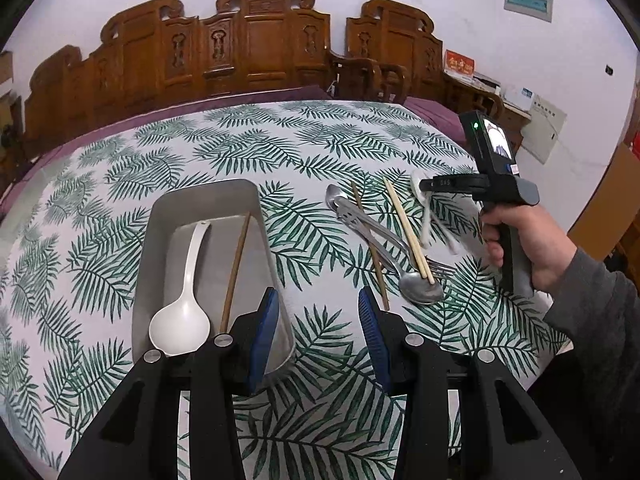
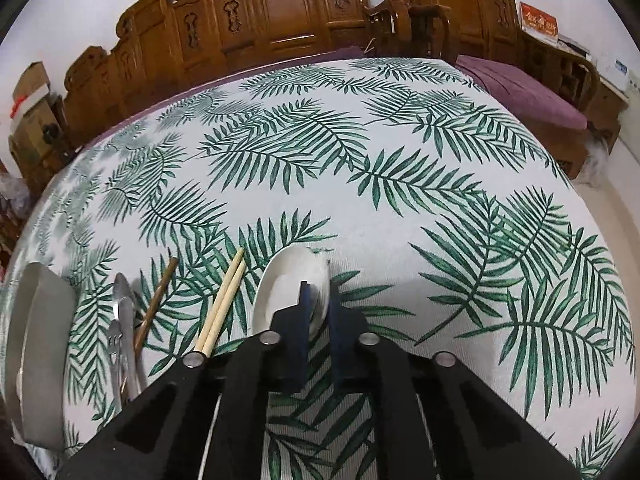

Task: Organize utensils
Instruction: 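Grasp a white plastic spoon from the utensil pile with the right tool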

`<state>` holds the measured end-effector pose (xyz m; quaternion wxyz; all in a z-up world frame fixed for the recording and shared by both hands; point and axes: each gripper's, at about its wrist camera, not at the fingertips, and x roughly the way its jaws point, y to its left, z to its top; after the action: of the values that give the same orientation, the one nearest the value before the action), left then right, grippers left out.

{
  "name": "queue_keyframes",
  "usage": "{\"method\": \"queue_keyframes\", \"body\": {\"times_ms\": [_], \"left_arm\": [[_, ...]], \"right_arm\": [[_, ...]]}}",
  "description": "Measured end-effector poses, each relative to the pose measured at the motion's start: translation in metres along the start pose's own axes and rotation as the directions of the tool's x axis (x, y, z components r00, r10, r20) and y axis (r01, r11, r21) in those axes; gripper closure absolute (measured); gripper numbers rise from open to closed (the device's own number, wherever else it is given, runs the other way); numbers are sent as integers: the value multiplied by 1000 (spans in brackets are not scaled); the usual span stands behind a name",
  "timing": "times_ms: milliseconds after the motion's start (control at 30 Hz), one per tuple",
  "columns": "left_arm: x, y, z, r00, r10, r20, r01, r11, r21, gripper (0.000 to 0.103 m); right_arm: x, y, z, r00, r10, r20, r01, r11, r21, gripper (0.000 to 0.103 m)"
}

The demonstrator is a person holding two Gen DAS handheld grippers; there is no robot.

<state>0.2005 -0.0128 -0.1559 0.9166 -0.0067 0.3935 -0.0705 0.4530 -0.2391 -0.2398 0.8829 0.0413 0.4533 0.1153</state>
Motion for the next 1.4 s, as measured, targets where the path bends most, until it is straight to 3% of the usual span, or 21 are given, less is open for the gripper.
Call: {"method": "queue_keyframes", "body": {"times_ms": [433, 633, 967, 1400], "left_arm": [[10, -26, 7, 1000, -15, -13, 15, 999, 31, 64], [21, -38, 7, 999, -19, -31, 21, 999, 49, 64], [31, -44, 3, 998, -26, -50, 29, 998, 58, 64], [51, -51, 9, 996, -44, -79, 48, 998, 47, 64]], "right_arm": [[-40, -18, 0, 991, 122, 57, -124, 992, 25, 98], [-19, -33, -6, 996, 88, -15, -87, 994, 66, 98], [-28, -51, -6, 991, 131, 23, -133, 983, 128, 100], [-53, -36, -1, 984, 162, 72, -165, 985, 49, 101]]}}
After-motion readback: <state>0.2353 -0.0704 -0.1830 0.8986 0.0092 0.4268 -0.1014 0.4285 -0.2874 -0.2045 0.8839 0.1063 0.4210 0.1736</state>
